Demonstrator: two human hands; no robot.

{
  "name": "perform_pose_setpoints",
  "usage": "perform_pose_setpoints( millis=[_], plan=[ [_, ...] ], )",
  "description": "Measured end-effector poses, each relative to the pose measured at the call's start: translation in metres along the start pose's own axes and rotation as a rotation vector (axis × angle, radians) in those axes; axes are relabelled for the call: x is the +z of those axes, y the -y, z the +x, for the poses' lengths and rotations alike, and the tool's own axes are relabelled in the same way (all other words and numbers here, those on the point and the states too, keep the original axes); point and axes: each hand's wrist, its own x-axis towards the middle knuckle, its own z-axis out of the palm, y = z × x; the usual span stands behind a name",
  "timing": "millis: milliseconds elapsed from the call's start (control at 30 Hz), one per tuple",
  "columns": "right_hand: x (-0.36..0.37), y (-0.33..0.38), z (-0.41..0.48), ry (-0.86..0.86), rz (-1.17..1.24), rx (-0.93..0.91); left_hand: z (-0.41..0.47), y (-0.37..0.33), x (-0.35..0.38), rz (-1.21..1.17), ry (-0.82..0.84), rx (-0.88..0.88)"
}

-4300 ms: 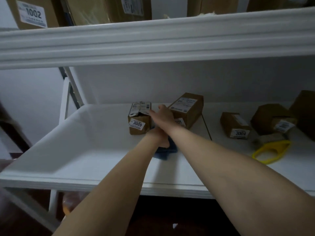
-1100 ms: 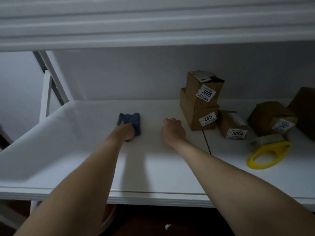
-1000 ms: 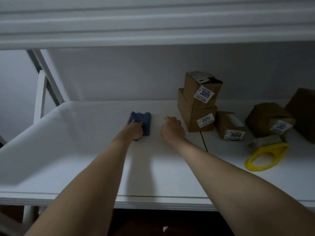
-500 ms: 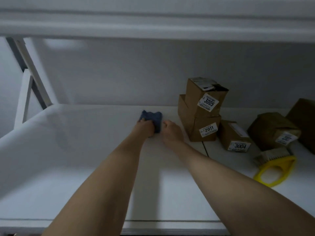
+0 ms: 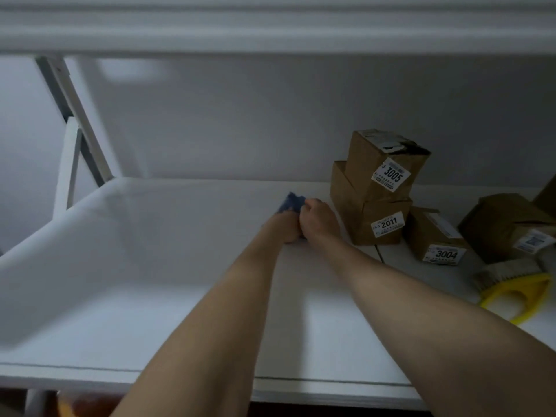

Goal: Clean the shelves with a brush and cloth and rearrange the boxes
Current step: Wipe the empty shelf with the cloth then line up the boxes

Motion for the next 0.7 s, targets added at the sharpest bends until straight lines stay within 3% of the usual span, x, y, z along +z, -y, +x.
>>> perform_pose_setpoints(
  millis=[133, 267, 367, 533, 700],
  plan=[
    [-0.014, -0.002, -0.01, 0.06, 0.14, 0.045, -0.024, -0.021, 0.007, -0.185, 0.088, 0.028],
    [-0.01, 0.007, -0.036, 0.187, 0.035, 0.012, -0.057, -0.012, -0.01, -0.215, 0.123, -0.043],
    [-0.003, 0.016, -0.055, 0.275, 0.002, -0.083, -0.089, 0.017, -0.02, -0.14, 0.119, -0.103],
    [-0.009, 0.023, -0.074, 0.235, -0.069, -0.08, -0.141, 0.063, -0.023, -0.041, 0.031, -0.318],
    [-0.04, 0.019, -0.081, 0.18, -0.066, -0.048, -0.149, 0.018, -0.014, 0.123, 0.058, -0.235]
  ],
)
